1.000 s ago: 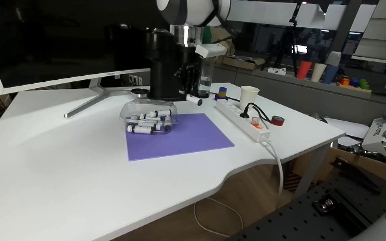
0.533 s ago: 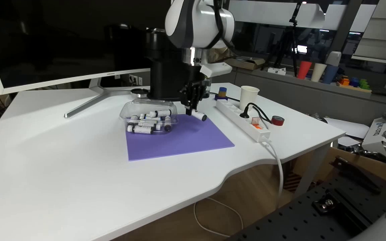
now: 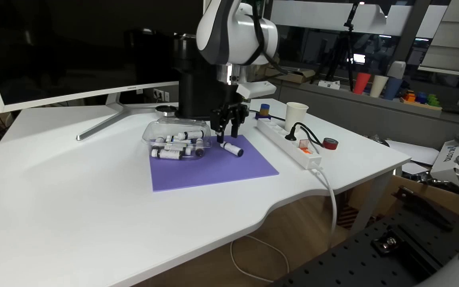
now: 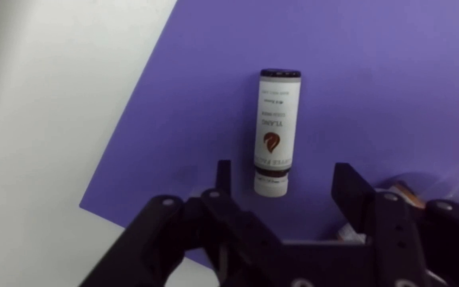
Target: Take one bottle out of the clear container on the left and put it on the purple placemat
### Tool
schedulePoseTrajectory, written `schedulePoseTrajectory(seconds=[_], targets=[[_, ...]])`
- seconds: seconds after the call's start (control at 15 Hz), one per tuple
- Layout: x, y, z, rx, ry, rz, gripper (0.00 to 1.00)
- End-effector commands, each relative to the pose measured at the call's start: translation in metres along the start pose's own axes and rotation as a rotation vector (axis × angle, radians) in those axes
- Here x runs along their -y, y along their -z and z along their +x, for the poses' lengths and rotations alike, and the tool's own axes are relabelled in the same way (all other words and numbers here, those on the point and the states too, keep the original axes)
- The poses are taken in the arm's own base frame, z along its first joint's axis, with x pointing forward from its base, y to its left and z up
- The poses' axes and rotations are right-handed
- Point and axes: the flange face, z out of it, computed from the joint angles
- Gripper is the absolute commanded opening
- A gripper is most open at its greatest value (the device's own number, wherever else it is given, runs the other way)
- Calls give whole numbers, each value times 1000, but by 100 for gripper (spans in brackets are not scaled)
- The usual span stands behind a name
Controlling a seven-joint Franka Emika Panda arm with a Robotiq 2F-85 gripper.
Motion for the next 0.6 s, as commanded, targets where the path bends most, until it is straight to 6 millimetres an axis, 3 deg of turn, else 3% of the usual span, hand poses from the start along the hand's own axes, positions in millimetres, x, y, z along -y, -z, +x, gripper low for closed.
schedulePoseTrajectory(seconds=[0.0, 0.53], targets=[[-1, 30, -3, -23, -55, -4, 99], [9, 112, -10, -19, -121, 4, 100]])
